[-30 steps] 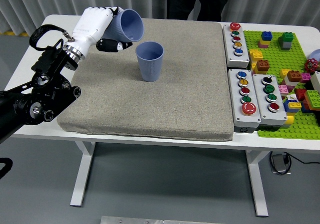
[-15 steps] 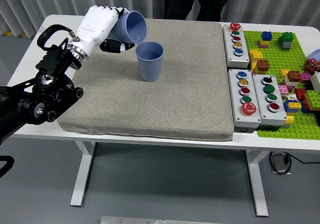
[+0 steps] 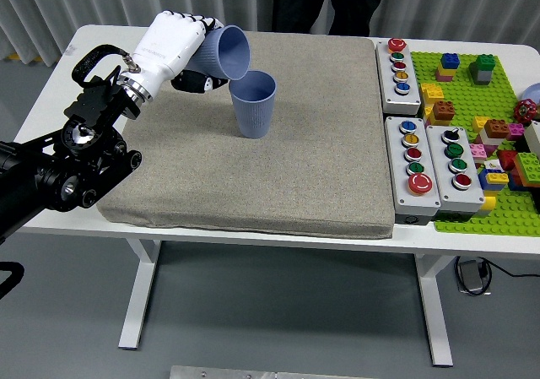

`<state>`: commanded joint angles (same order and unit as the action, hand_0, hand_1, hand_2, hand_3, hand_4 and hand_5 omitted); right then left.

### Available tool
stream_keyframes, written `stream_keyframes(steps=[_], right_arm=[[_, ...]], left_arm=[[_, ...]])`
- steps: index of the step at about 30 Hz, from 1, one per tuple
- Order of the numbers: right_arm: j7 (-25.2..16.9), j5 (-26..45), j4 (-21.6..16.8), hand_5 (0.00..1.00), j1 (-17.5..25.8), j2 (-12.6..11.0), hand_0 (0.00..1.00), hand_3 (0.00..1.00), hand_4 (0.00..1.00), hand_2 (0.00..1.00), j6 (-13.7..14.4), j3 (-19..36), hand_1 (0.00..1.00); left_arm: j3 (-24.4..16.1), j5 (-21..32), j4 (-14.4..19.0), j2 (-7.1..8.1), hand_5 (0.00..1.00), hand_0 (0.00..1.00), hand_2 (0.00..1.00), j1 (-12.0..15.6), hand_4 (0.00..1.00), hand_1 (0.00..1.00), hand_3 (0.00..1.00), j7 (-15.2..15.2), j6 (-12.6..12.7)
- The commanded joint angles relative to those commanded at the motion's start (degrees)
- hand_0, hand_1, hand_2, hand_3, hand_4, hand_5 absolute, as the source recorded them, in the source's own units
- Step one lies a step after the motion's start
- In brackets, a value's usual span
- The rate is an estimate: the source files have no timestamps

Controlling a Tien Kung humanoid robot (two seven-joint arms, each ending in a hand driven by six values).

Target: Pick cup pour cup place

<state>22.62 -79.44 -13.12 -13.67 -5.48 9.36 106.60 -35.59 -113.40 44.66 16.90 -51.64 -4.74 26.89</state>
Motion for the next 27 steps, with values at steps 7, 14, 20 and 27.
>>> stream_keyframes(steps=[7, 14, 20, 27], right_arm=[[-0.02, -0.01, 0.01, 0.304, 0.06, 0.04, 0.693, 0.633, 0.002, 0.61, -0.03, -0.01, 0.659], [-0.1, 0.1, 0.04, 0.303, 0.04, 0.01, 0.693, 0.632, 0.002, 0.61, -0.04, -0.03, 0.66], [-0.12, 0.25, 0.05, 0.3, -0.08, -0.03, 0.693, 0.631, 0.002, 0.609, -0.01, -0.11, 0.659], [-0.18, 0.66, 0.06, 0.299, -0.26, -0.07, 0.693, 0.632, 0.002, 0.61, 0.07, -0.32, 0.659]], left_arm=[[0.9, -1.69, -0.56, -0.13, 0.098, 0.412, 0.482, -0.38, 0.707, 0.448, 0.532, 1.64, 0.94], [2.69, -2.74, -0.83, -0.15, 0.098, 0.412, 0.482, -1.32, 0.706, 0.447, 0.532, 2.88, 1.87], [4.67, -4.24, -0.13, 0.46, 0.1, 0.413, 0.481, -2.32, 0.707, 0.448, 0.528, 3.76, 1.8], [5.51, -4.97, -0.05, 0.61, 0.103, 0.413, 0.48, -3.31, 0.707, 0.447, 0.528, 4.37, 2.02]])
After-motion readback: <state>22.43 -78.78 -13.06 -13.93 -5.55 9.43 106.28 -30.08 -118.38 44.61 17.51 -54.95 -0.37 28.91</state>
